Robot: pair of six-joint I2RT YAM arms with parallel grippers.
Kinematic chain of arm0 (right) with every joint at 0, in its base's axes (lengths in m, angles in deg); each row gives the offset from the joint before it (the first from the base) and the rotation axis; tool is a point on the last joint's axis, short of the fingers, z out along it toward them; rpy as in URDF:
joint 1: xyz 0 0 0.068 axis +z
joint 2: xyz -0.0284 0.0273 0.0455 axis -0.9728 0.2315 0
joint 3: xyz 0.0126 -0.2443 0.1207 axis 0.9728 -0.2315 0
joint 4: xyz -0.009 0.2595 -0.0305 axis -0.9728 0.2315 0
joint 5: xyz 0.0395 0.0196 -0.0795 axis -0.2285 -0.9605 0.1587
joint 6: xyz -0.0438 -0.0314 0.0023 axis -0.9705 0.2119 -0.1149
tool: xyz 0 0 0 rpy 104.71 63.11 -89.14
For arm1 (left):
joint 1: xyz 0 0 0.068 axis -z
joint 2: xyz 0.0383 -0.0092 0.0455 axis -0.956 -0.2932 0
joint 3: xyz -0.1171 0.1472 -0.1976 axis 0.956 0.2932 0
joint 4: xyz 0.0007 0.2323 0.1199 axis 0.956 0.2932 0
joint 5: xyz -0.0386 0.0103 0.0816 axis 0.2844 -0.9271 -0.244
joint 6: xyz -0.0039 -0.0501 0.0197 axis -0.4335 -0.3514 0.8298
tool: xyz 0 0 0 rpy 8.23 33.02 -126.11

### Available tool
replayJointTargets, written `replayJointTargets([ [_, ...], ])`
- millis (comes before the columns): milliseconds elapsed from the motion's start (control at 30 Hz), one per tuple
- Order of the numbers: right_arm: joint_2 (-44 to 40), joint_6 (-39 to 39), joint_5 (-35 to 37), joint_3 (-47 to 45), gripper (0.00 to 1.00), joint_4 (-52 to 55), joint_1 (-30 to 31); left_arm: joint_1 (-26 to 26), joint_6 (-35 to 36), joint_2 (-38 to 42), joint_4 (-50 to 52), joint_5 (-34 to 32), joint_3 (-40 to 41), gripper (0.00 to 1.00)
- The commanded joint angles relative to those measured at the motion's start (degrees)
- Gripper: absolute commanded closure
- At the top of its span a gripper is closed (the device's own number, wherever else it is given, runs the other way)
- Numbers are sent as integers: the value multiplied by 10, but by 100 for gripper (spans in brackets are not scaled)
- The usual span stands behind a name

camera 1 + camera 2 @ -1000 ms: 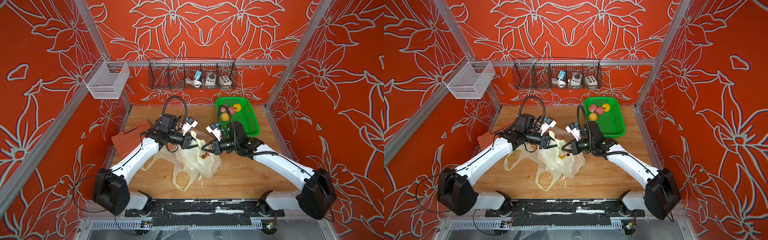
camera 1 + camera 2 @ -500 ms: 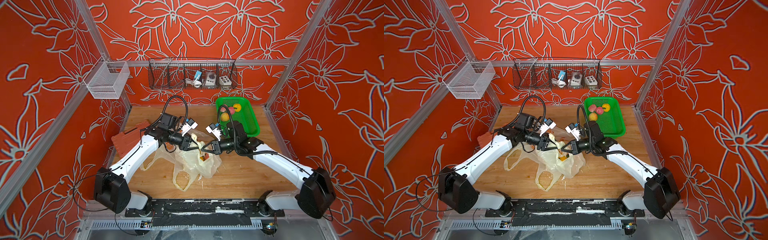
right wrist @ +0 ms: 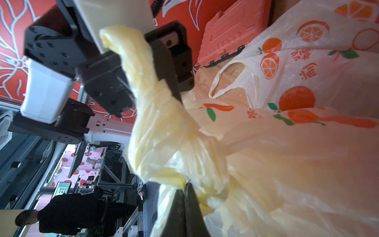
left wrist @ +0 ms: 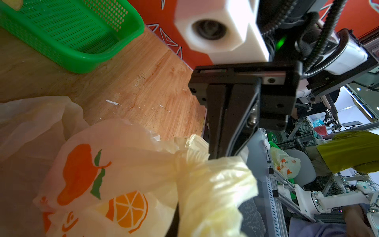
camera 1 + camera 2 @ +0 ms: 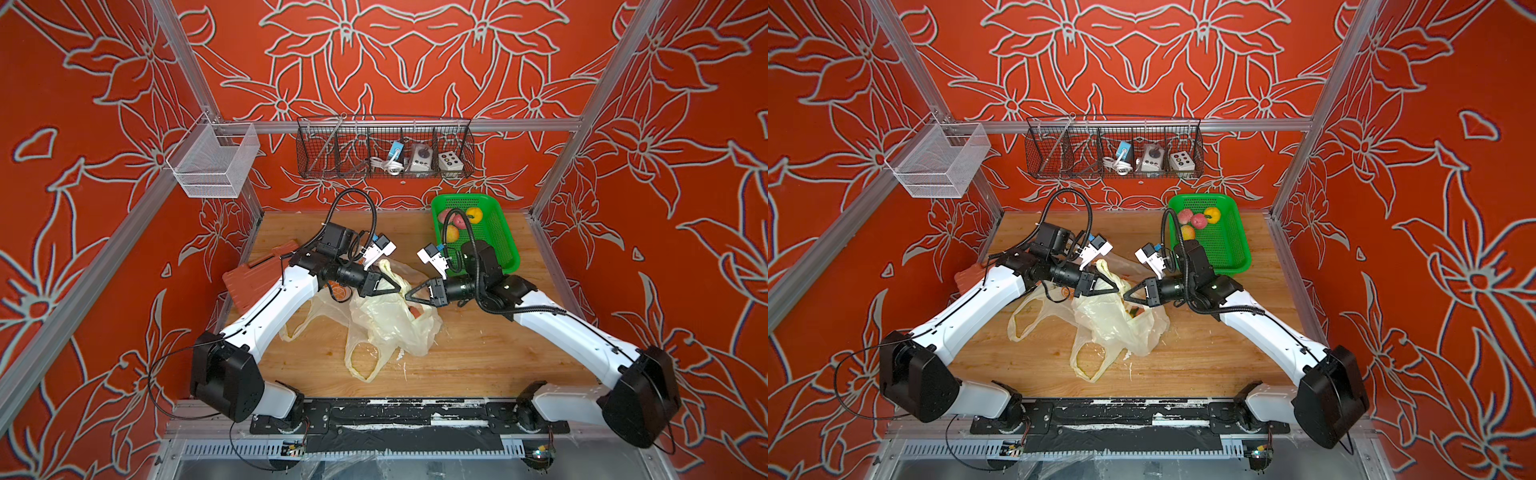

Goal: Place the peach into a plastic bag & tie a knot
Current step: Cross the plastic bag at the center of the board.

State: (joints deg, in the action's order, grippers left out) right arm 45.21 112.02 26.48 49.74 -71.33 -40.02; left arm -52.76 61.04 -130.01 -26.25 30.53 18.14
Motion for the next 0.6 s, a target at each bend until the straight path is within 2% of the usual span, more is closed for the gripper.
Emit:
replayJointTargets([
  [0, 10, 49, -3, -17, 100, -46, 23, -5, -10, 1, -23, 30, -12, 100],
  [100, 37, 49, 16, -28, 100, -73, 15, -3, 8, 14, -9, 46, 1, 99],
  [233, 68, 92, -2, -39, 100, -154, -6, -3, 36, 23, 17, 21, 21, 98],
  [367, 83, 109, -23, -41, 100, -174, -20, -4, 55, 13, 38, -3, 12, 95],
  [567, 81, 161, -54, -58, 100, -230, -48, -3, 80, -4, 67, -26, 3, 83],
])
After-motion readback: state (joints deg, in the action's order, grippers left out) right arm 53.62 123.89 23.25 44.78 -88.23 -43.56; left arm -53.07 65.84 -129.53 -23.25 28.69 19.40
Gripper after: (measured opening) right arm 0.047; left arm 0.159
